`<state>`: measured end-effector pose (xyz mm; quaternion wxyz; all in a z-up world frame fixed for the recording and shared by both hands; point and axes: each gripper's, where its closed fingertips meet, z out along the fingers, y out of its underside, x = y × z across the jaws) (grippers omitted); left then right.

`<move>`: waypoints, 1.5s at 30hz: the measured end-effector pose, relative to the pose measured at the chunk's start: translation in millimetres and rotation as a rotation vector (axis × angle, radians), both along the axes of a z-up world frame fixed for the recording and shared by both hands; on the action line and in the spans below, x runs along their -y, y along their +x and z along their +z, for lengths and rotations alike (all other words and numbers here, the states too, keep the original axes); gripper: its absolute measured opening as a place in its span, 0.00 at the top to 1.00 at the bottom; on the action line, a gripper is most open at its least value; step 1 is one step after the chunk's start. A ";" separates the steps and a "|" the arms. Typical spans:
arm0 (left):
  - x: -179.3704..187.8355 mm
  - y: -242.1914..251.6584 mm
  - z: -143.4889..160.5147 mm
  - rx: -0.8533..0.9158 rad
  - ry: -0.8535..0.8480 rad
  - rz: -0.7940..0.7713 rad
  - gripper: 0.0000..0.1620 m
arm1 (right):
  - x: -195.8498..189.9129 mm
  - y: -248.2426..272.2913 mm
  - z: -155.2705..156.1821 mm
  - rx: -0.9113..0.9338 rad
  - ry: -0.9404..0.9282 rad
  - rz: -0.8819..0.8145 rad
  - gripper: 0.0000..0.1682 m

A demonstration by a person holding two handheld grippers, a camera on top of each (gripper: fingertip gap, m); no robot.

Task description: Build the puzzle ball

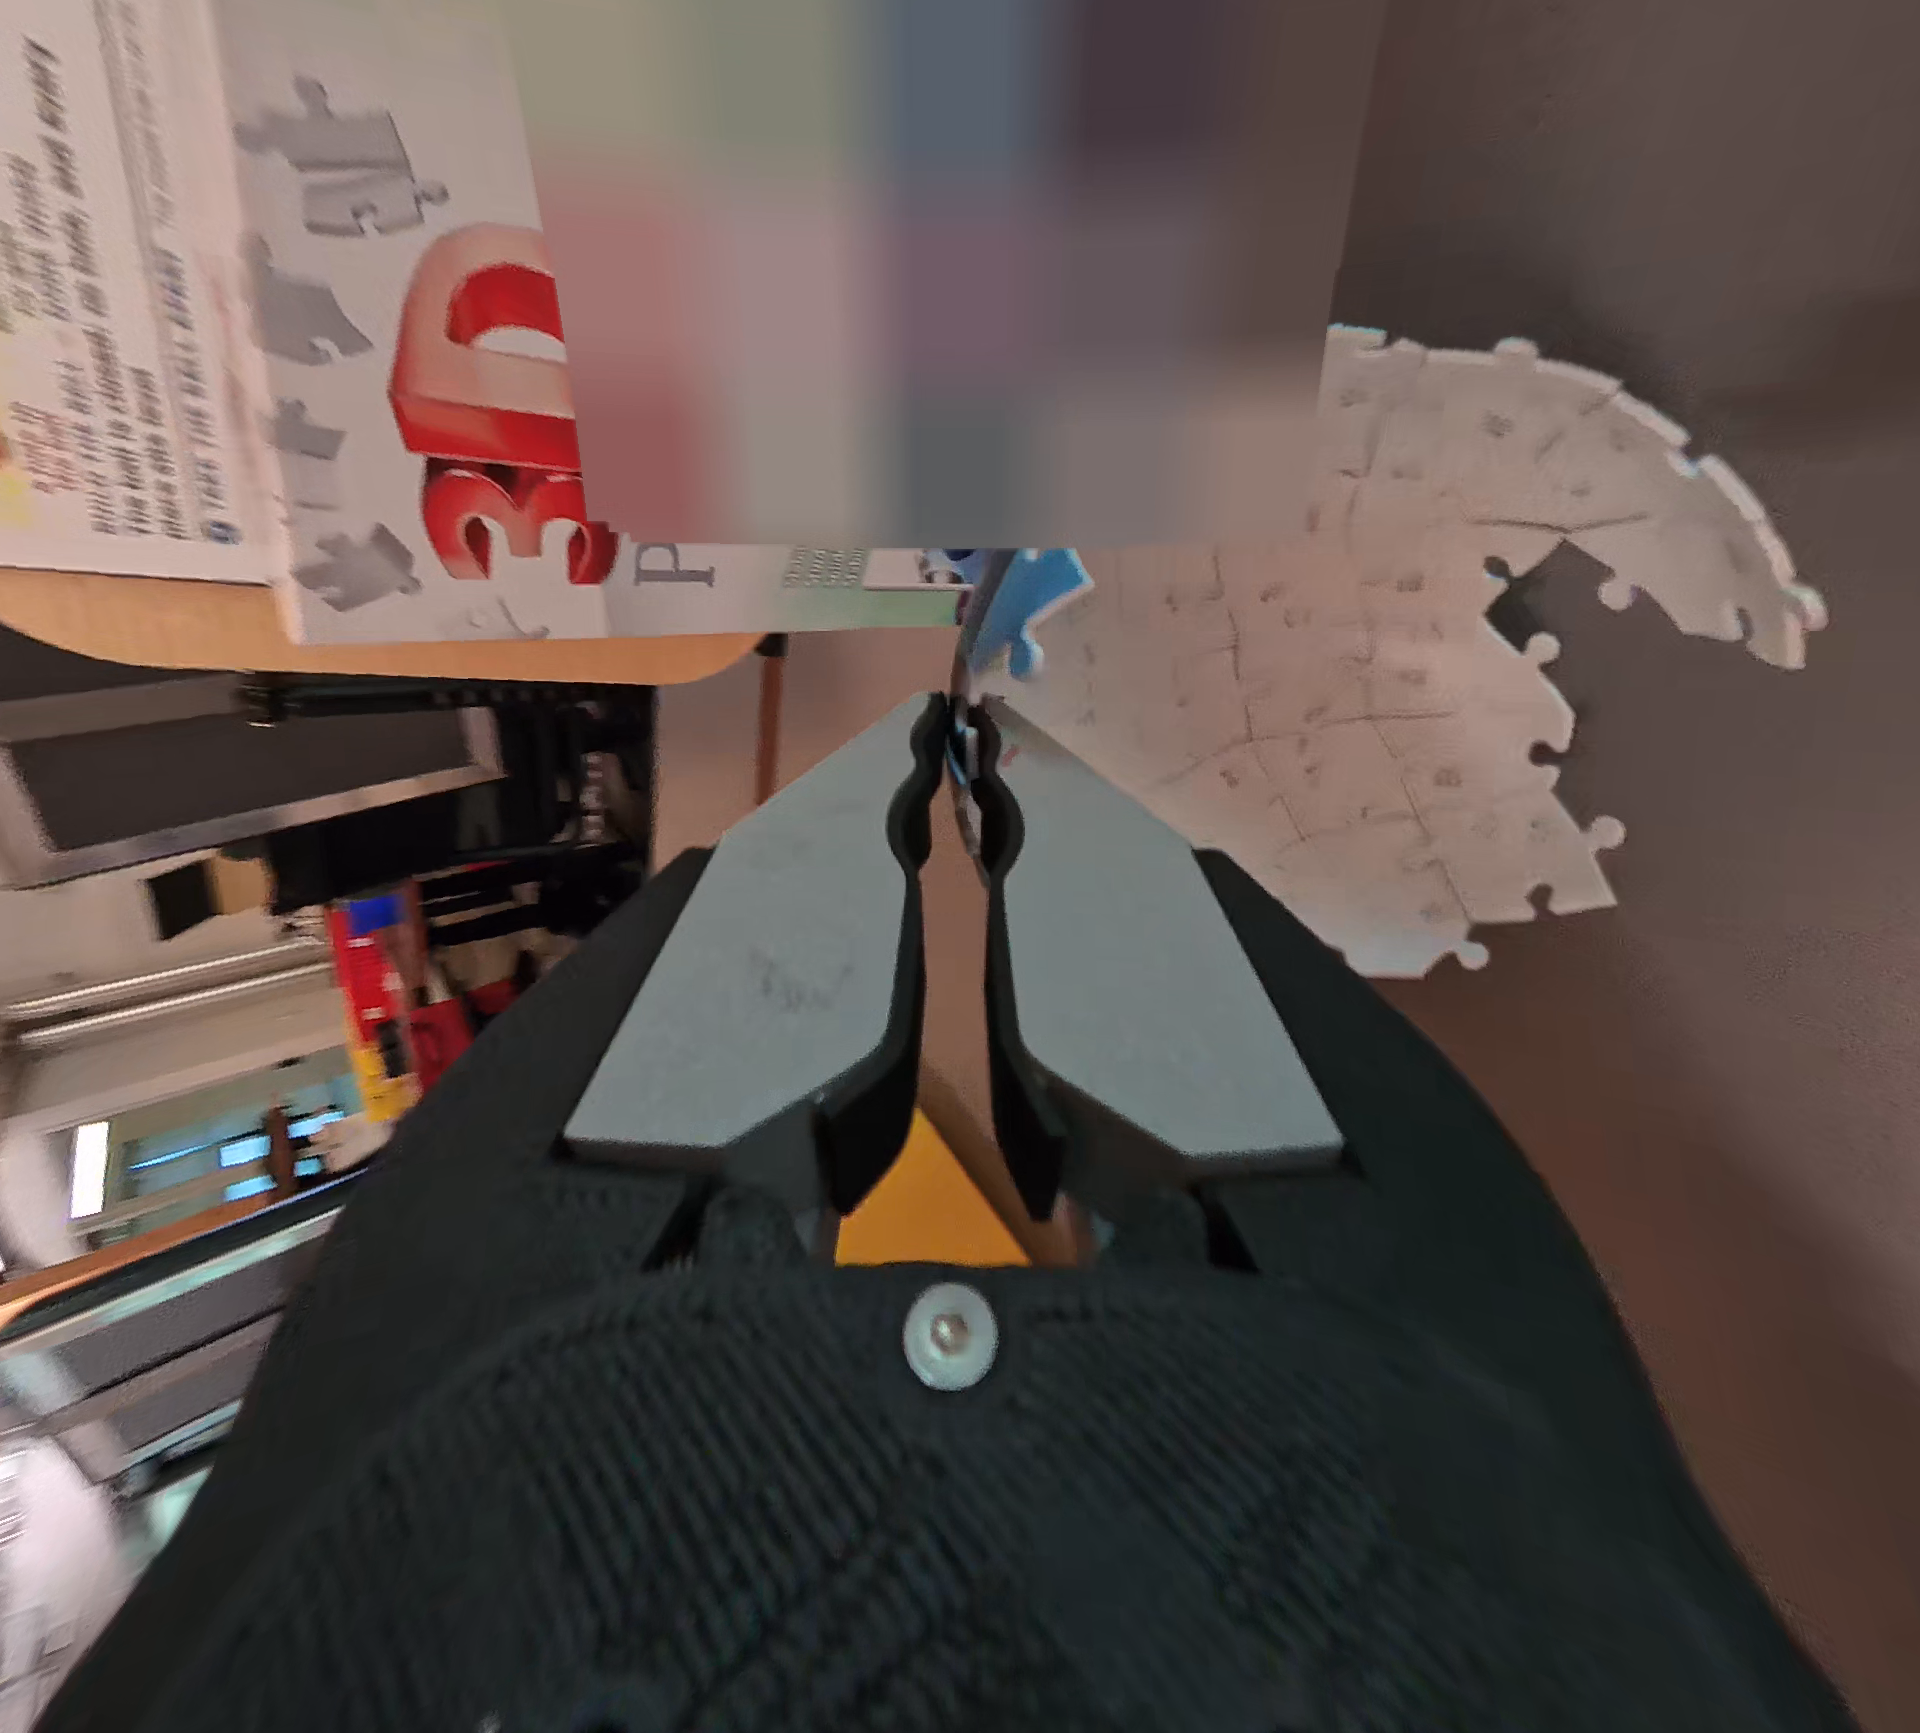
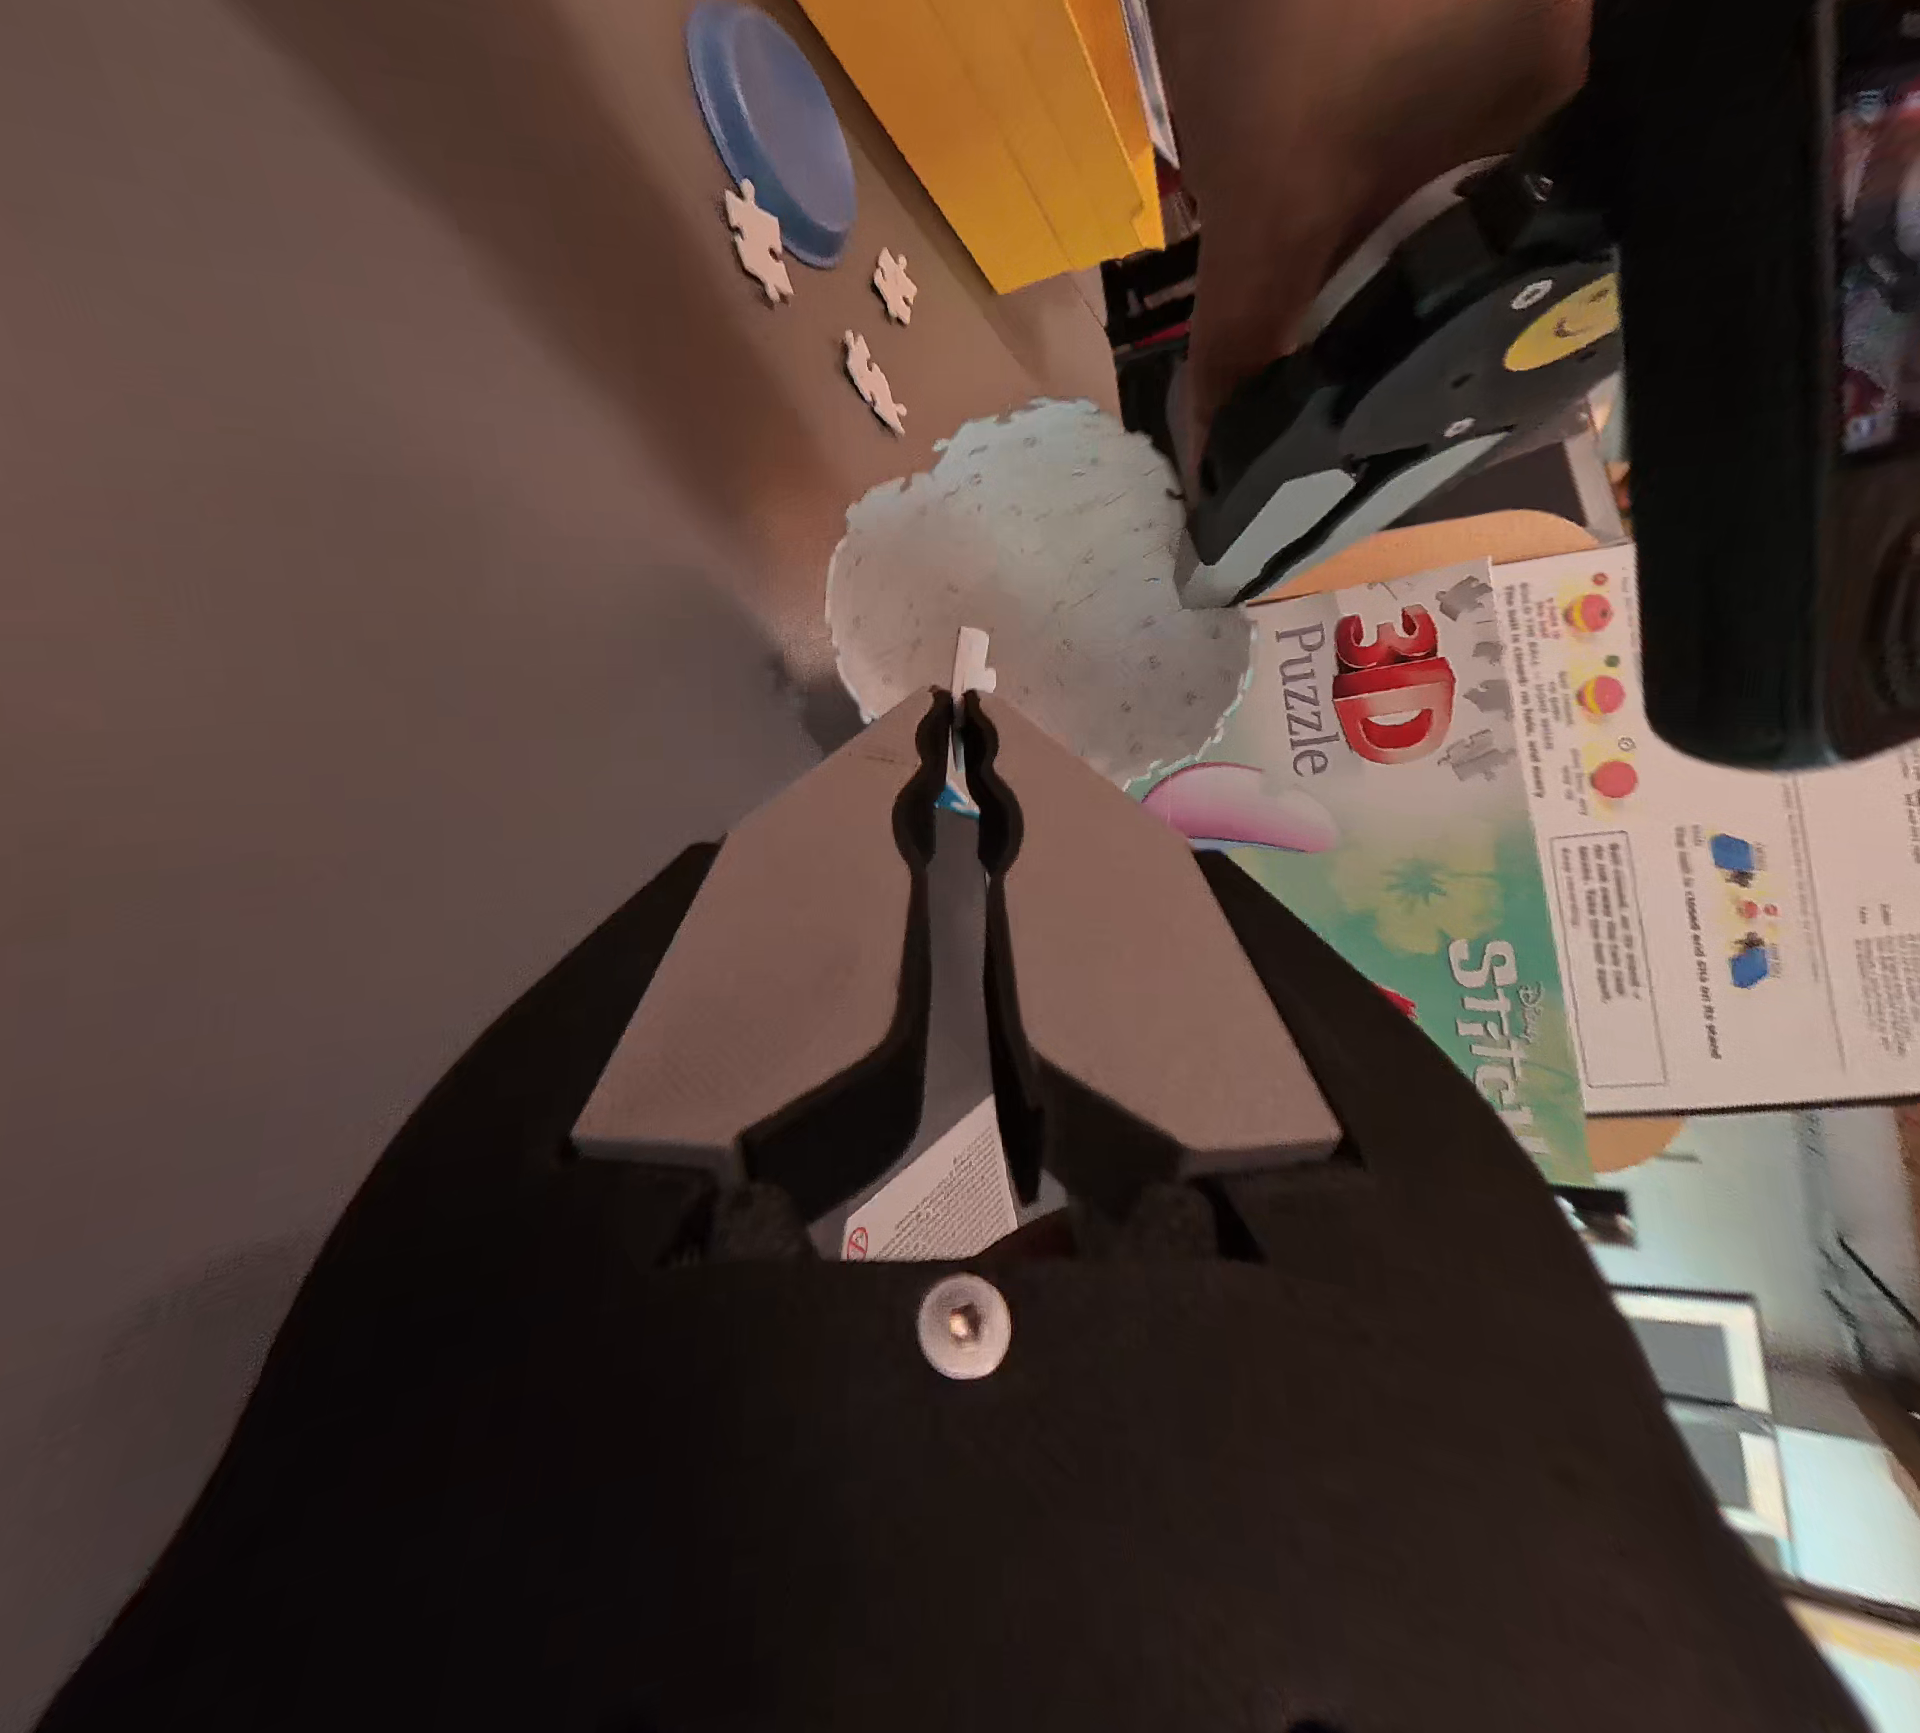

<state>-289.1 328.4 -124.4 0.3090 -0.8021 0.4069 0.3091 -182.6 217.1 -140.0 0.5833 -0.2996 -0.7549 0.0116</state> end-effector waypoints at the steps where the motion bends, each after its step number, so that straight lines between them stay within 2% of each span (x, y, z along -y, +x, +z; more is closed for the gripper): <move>1: -0.6 1.5 3.8 -0.048 0.028 -0.015 0.99 | 0.4 -1.2 -3.4 -0.010 0.022 -0.015 1.00; 5: -1.5 9.6 15.3 -0.175 0.121 -0.064 1.00 | -4.8 -3.5 -15.7 -0.037 0.094 -0.093 1.00; 9: 0.1 17.1 20.3 -0.251 0.199 -0.095 0.99 | -9.4 -8.6 -21.7 -0.047 0.078 -0.157 1.00; 12: 2.8 20.1 17.2 -0.299 0.226 -0.106 1.00 | -24.5 -10.4 -26.0 -0.009 0.174 -0.246 1.00; 17: 3.9 21.5 2.3 -0.271 0.203 -0.113 0.99 | -38.2 -13.5 -53.6 0.129 0.280 -0.331 1.00; 23: 6.8 19.5 -8.6 -0.239 0.138 -0.078 0.99 | -43.3 -23.3 -66.1 0.184 0.232 -0.407 1.00; 29: 8.4 25.7 -14.5 -0.286 0.099 -0.070 0.99 | -44.5 -27.3 -84.7 0.286 0.254 -0.462 1.00; 45: 17.1 38.4 -13.8 -0.379 0.077 -0.084 0.99 | -41.4 -33.2 -99.6 0.299 0.210 -0.495 1.00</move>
